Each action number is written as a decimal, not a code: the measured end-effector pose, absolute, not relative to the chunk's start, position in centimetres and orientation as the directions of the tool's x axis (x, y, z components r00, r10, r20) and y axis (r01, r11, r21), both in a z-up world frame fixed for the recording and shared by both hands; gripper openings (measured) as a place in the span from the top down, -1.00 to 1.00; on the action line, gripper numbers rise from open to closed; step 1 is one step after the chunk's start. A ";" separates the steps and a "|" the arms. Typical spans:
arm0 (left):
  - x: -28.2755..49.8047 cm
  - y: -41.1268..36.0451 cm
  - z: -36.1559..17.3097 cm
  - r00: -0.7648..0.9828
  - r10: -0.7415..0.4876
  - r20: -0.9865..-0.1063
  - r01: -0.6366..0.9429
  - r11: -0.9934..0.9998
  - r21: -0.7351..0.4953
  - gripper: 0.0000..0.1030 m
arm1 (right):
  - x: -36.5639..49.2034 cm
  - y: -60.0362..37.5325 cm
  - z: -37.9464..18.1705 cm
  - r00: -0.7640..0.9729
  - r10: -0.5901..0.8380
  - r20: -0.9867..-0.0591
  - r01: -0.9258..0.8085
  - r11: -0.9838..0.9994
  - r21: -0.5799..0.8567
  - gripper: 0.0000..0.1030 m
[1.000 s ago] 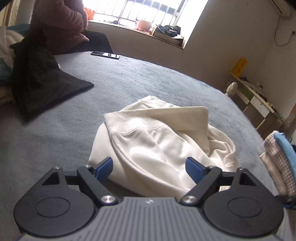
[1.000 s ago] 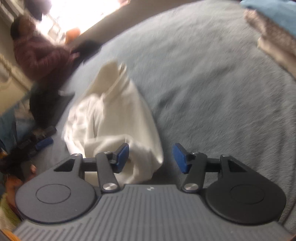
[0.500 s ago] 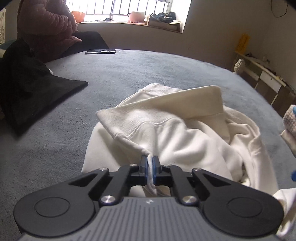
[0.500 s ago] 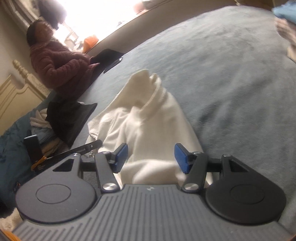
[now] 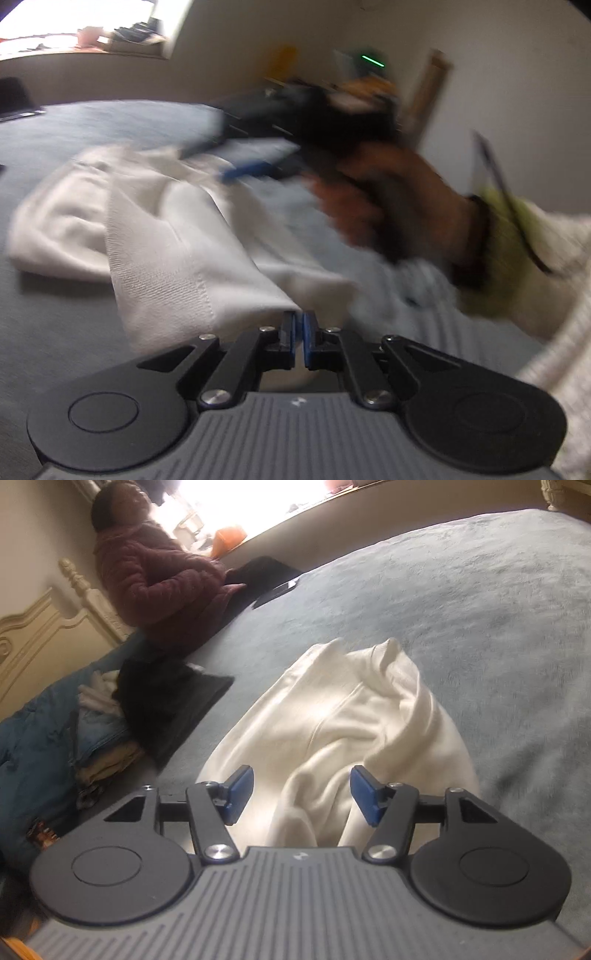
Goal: Fold clothes
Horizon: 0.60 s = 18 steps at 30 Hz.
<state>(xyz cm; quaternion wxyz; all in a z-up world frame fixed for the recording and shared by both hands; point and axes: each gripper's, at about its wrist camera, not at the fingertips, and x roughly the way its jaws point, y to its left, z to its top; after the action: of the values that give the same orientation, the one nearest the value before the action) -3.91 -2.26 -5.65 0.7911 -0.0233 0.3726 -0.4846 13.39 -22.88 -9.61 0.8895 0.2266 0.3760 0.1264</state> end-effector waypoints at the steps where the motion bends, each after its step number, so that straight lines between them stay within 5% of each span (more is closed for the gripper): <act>1: -4.8 -2.8 -5.9 0.212 -0.795 -0.568 0.768 0.495 -0.407 0.91 | 14.1 -22.8 -9.9 0.683 0.396 -0.614 -0.047 0.862 0.504 -0.15; 12: -6.0 -4.8 -7.6 0.123 -0.790 -0.600 0.748 0.471 -0.467 0.91 | 22.7 -19.5 -14.3 0.555 0.387 -0.737 -0.133 0.915 0.381 -0.49; 16: -6.5 -5.5 -7.9 0.069 -0.790 -0.609 0.759 0.438 -0.481 0.93 | 21.2 -17.8 -14.1 0.578 0.399 -0.712 -0.218 0.916 0.336 0.51; 18: -7.0 -6.2 -8.0 0.052 -0.778 -0.626 0.781 0.423 -0.460 0.93 | 19.8 -17.6 -13.3 0.612 0.428 -0.665 -0.264 0.903 0.339 0.73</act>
<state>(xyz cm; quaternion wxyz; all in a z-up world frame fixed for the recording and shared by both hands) -6.96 -6.17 -7.96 0.7254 0.0016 0.4304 -0.5372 19.83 -17.56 -13.29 0.8917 0.1040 0.3953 0.1941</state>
